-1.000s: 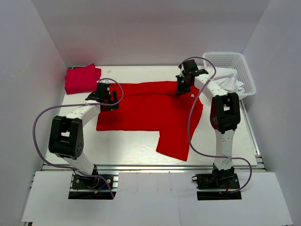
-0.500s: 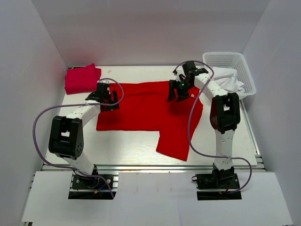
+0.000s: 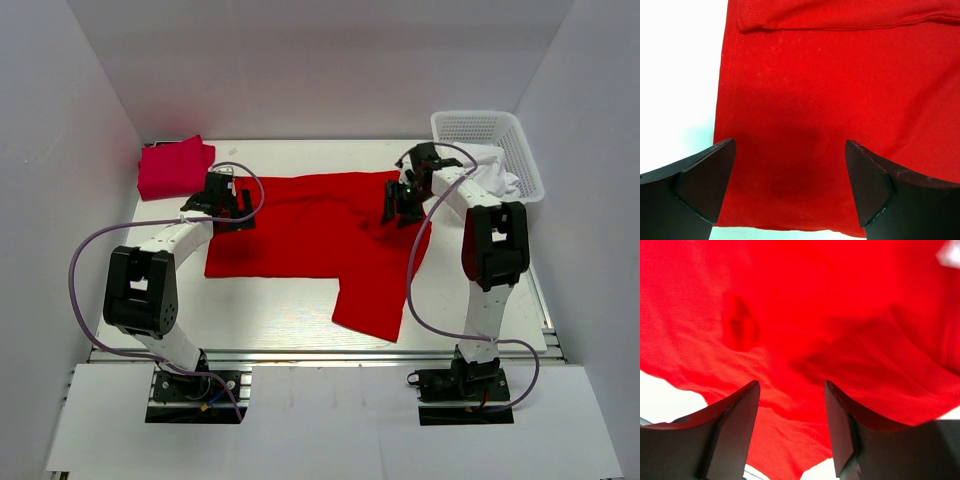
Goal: Fold and stack the t-shirts
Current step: Fold the flattened tshirt in 1/3 of the way
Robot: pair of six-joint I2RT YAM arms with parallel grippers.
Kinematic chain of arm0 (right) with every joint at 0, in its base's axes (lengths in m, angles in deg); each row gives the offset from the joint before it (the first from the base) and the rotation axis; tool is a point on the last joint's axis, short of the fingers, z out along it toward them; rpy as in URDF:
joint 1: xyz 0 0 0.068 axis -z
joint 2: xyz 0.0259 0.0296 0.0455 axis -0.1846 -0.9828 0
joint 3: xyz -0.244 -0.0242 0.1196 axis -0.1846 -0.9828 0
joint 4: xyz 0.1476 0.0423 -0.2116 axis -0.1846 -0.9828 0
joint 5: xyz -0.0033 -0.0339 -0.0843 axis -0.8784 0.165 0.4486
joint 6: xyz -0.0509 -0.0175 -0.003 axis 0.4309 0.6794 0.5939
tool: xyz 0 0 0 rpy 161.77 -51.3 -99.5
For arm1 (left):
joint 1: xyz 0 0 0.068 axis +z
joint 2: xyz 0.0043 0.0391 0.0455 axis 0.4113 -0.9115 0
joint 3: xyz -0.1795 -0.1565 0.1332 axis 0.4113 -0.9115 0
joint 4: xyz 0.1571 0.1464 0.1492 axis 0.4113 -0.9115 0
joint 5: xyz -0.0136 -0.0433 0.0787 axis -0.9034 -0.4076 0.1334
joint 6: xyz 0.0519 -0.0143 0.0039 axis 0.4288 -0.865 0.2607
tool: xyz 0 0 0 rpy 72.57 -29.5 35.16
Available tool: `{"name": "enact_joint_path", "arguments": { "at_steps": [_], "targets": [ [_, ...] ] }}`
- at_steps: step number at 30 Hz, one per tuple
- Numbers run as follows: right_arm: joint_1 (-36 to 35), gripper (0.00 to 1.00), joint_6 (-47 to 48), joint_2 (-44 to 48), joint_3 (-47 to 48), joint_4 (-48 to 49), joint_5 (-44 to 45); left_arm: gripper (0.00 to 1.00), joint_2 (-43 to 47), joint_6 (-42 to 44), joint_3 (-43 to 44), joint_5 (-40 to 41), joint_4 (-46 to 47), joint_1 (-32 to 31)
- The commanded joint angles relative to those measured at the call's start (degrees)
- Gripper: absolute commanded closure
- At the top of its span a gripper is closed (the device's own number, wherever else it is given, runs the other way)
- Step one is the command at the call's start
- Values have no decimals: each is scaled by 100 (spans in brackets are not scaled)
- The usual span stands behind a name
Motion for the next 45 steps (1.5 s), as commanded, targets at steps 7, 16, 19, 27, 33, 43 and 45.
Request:
{"name": "enact_joint_path", "arguments": {
  "at_steps": [7,16,19,27,33,43,45],
  "targets": [
    [34,46,-410,-55,-297,614,-321,0,-29,40,187,-130,2,31],
    [8,48,-630,-346,-358,693,-304,0,-29,40,187,-130,2,31],
    [-19,49,-674,-302,-516,816,-409,0,-29,40,135,-130,2,31],
    [-28,76,-665,-303,-543,1106,-717,0,-82,40,187,-130,2,31],
    [-1,100,-832,-180,-543,1238,-507,0,-82,40,135,-77,2,31],
    [43,100,-762,207,-394,-35,714,0,24,40,135,-77,2,31],
    [43,100,-779,234,-385,-177,1021,0,24,40,82,-25,2,31]
  ]
}}
